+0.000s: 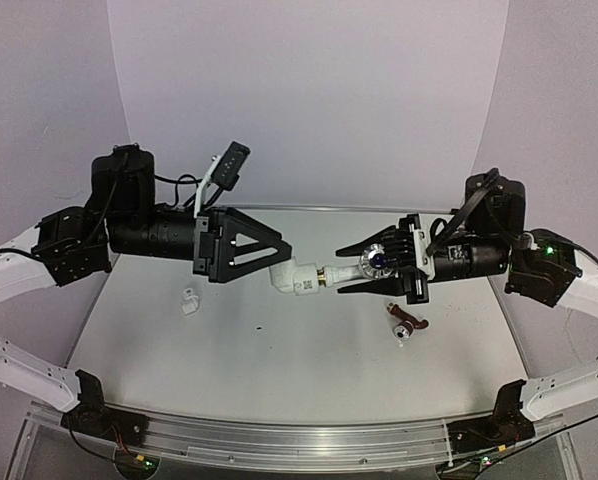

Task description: Install the water faucets

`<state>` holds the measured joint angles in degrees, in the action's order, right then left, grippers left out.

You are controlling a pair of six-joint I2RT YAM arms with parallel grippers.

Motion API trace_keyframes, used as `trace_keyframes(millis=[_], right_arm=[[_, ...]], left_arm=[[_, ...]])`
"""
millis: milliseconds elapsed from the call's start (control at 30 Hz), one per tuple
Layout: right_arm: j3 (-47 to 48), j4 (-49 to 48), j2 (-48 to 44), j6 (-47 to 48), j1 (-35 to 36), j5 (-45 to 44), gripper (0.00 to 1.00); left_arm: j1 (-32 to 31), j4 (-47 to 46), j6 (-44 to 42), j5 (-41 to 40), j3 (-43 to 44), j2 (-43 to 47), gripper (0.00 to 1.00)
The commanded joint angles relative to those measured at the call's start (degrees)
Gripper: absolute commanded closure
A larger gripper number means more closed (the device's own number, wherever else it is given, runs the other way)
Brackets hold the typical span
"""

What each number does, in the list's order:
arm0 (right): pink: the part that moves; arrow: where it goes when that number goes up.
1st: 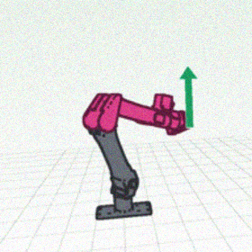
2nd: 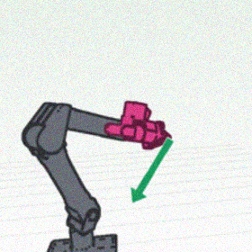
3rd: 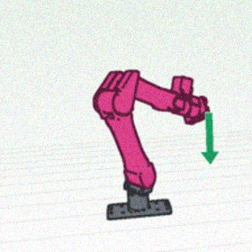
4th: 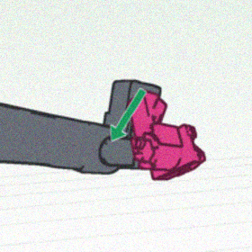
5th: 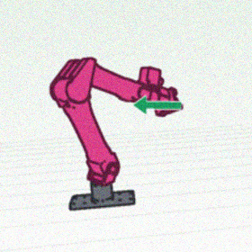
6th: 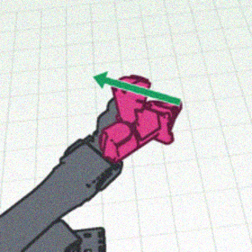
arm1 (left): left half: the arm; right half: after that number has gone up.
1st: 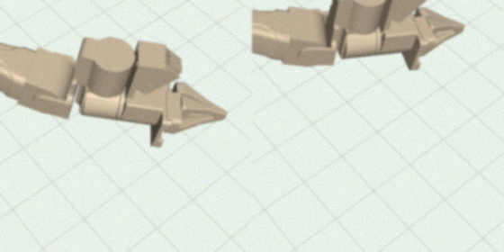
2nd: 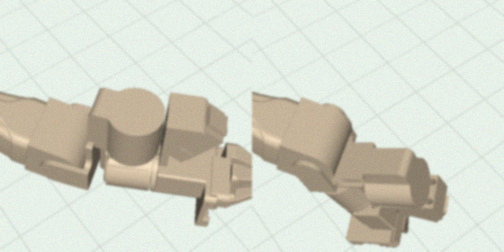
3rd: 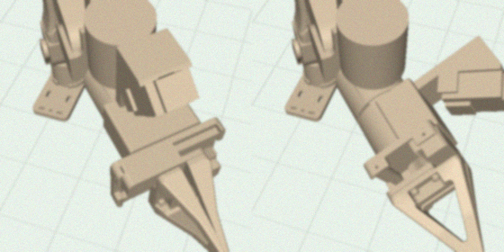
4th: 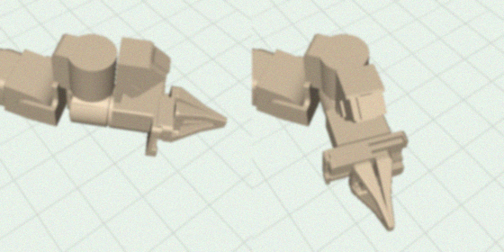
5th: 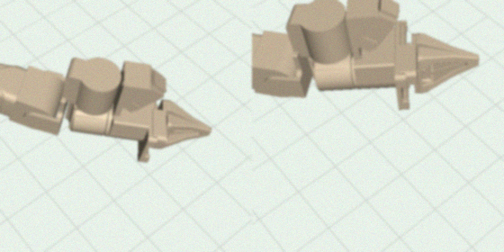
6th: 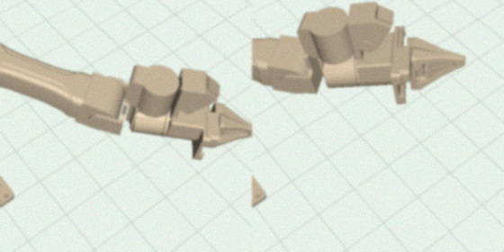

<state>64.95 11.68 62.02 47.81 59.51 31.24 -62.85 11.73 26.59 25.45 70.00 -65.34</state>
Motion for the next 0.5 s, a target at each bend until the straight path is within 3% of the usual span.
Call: trace_keyframes(millis=[0,200,467], right_arm=[[2.8,-3.2,-0.8,1.4,0.0,1.5,1.00],[3.1,-3.2,-0.1,-1.0,-0.1,0.1,1.00],[2.9,-3.2,0.1,-3.0,0.0,-1.5,1.00]], left_arm=[[-0.2,1.3,1.3,-1.6,2.2,-1.9,0.04],[-0.2,-4.2,1.4,8.9,0.9,-2.3,0.09],[-0.2,-7.2,1.7,16.0,-0.1,-1.9,0.27]])
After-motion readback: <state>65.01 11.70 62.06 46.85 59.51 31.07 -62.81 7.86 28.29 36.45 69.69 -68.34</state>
